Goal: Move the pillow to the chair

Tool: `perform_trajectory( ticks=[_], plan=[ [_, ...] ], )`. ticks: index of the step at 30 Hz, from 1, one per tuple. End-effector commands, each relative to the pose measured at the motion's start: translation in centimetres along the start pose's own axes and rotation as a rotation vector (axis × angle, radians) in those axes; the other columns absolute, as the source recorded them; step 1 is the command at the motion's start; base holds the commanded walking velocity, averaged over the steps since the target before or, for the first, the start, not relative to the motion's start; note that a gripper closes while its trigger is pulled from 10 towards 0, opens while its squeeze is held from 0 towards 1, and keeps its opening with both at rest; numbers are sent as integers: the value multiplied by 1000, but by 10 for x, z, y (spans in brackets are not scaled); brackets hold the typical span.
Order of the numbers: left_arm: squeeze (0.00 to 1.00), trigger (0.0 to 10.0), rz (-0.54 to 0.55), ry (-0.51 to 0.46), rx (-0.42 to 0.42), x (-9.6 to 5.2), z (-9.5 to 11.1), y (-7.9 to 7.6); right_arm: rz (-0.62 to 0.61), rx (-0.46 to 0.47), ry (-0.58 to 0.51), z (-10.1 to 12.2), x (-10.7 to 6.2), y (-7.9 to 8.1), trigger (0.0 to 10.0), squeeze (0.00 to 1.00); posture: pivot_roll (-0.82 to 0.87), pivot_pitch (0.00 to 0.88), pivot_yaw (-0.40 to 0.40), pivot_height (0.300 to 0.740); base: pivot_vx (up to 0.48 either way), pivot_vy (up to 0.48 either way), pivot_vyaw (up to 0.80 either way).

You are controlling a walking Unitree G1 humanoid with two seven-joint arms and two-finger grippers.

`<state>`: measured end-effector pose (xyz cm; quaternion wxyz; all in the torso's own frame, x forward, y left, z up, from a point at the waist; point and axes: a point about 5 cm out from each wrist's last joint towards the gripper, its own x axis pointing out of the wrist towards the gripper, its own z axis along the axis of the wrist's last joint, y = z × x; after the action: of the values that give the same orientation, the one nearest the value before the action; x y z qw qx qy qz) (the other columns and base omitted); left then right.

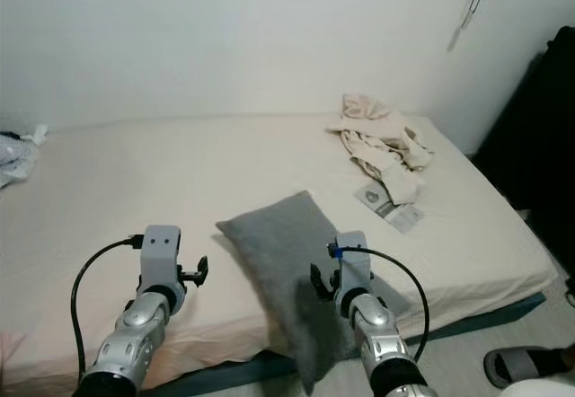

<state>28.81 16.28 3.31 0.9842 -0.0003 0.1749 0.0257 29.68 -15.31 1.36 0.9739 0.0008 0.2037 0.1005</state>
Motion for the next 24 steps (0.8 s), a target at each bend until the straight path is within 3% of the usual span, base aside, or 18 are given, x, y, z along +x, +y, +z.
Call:
perform_trajectory(
  ticks=[1, 5, 10, 24],
  plan=[
    [0, 10000, -1, 2, 9, 0, 0, 1, 3, 9, 1, -2, 0, 2, 10000, 0, -64, 65, -57, 740, 0, 480, 0],
    [0, 10000, 7, 7, 20, 1, 0, 0, 1, 11, 2, -2, -1, 1, 10000, 0, -66, 69, -58, 740, 0, 457, 0],
    [0, 10000, 20, -13, 58, 1, 2, 0, -2, 11, 3, -3, -2, 0, 10000, 0, -66, 70, -58, 740, 0, 0, 0],
    [0, 10000, 11, -37, 19, 2, 7, -3, -49, 47, -59, 12, 1, -9, 10000, 0, -70, 73, -53, 740, 0, 0, 0]
  ],
)
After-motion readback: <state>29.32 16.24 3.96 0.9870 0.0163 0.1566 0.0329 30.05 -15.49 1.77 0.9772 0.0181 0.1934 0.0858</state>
